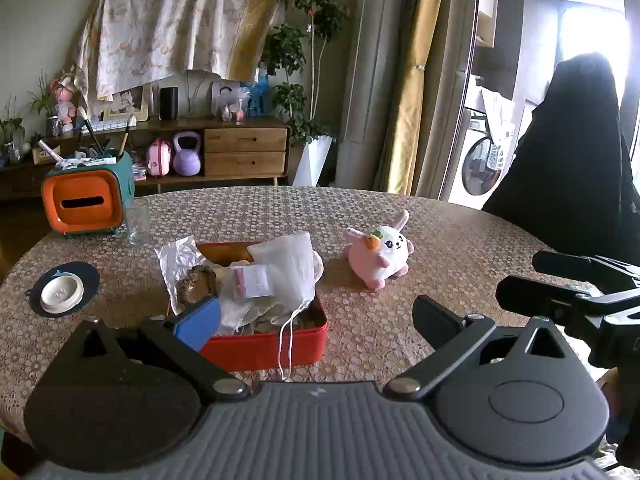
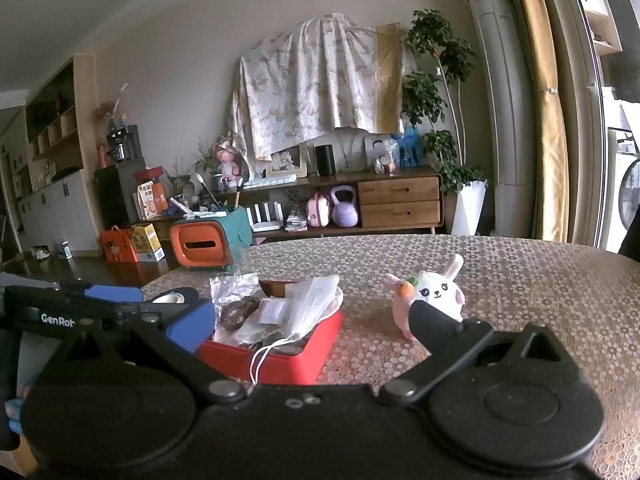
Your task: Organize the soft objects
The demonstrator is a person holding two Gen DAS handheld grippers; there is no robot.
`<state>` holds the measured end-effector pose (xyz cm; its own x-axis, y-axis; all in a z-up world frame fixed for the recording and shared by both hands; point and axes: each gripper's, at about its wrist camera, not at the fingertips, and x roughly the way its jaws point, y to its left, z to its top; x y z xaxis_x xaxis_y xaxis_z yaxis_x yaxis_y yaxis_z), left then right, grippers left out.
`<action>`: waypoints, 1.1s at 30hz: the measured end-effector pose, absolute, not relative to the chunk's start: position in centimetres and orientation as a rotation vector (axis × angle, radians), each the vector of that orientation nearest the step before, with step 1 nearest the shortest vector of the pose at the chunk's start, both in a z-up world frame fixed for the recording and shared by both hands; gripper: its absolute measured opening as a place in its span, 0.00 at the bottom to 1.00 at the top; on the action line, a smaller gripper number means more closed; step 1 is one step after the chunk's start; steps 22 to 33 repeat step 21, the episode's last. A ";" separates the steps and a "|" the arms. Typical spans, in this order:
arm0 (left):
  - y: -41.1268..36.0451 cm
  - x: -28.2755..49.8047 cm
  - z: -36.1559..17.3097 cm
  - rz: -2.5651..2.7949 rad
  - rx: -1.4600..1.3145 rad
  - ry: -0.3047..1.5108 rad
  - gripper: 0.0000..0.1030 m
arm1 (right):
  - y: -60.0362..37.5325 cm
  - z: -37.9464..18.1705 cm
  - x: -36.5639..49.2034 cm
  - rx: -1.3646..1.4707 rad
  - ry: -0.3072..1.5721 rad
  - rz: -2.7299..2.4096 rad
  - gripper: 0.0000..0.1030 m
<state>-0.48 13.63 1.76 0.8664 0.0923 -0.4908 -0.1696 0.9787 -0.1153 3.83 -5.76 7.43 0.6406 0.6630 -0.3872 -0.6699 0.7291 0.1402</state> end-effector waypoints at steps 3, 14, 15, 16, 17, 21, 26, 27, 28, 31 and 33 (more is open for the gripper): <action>13.6 -0.5 1.7 0.136 -0.158 0.504 1.00 | -5.8 7.5 3.9 -0.016 0.435 0.761 1.00; 13.6 -0.5 1.5 0.152 -0.150 0.503 1.00 | -5.8 7.3 3.7 -0.012 0.434 0.752 1.00; 13.6 -0.4 1.5 0.152 -0.151 0.505 1.00 | -5.8 7.2 3.7 -0.012 0.434 0.751 1.00; 13.6 -0.4 1.5 0.153 -0.152 0.506 1.00 | -5.8 7.2 3.7 -0.011 0.434 0.749 1.00; 13.6 -0.4 1.5 0.154 -0.151 0.506 1.00 | -5.8 7.2 3.6 -0.011 0.434 0.748 1.00; 13.6 -0.5 1.6 0.161 -0.143 0.506 1.00 | -5.8 7.2 3.7 -0.008 0.439 0.742 1.00; 13.6 -0.5 1.6 0.161 -0.143 0.506 1.00 | -5.8 7.2 3.7 -0.008 0.439 0.742 1.00; 13.6 -0.5 1.6 0.161 -0.143 0.506 1.00 | -5.8 7.2 3.7 -0.008 0.439 0.742 1.00; 13.6 -0.5 1.6 0.161 -0.143 0.506 1.00 | -5.8 7.2 3.7 -0.008 0.439 0.742 1.00; 13.6 -0.5 1.6 0.161 -0.143 0.506 1.00 | -5.8 7.2 3.7 -0.008 0.439 0.742 1.00; 13.6 -0.5 1.6 0.161 -0.143 0.506 1.00 | -5.8 7.2 3.7 -0.008 0.439 0.742 1.00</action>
